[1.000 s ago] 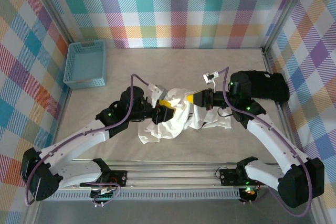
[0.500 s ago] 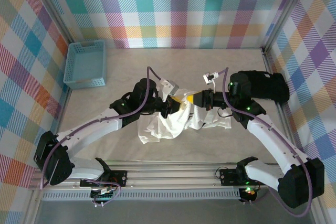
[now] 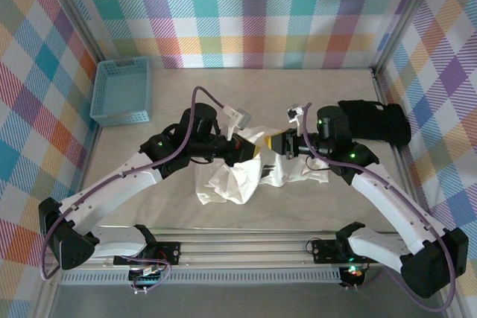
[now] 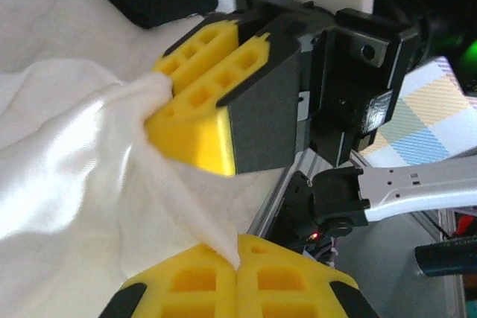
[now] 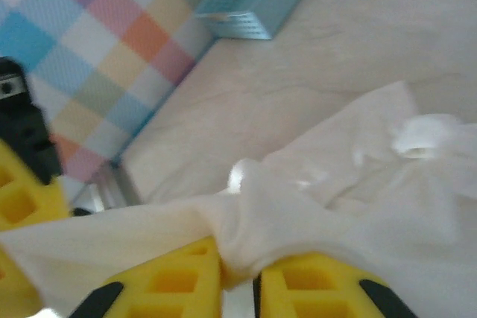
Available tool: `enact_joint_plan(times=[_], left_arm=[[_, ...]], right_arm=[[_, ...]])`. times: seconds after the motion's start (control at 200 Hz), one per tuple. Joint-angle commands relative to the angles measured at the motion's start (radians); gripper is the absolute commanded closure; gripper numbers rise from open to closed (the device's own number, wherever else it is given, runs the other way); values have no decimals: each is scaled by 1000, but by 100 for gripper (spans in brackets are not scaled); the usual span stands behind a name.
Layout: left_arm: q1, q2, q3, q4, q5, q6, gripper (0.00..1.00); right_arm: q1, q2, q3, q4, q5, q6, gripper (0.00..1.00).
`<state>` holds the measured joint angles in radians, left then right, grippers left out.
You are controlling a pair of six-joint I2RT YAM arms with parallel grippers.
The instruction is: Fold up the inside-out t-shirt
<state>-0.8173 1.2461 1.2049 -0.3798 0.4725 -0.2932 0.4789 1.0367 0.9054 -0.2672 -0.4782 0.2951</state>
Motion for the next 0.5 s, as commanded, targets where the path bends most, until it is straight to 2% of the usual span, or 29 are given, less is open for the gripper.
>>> enact_joint_plan(times=[0.0, 0.15, 0.325, 0.42, 0.495], left_arm=[[-12, -36, -10, -31, -62, -55, 100], [-67, -32, -70, -2, -136, 42, 100], [-166, 72, -131, 82, -193, 99, 100], [-206, 154, -148, 167, -244, 85, 100], [-223, 229, -141, 211, -248, 61, 96]], right_arm=[[-3, -44, 7, -103, 167, -32, 75], [-4, -71, 1, -160, 181, -35, 66], [-5, -6, 29, -275, 231, -25, 53], [-18, 40, 32, -308, 270, 1, 51], [-52, 60, 24, -308, 257, 29, 49]])
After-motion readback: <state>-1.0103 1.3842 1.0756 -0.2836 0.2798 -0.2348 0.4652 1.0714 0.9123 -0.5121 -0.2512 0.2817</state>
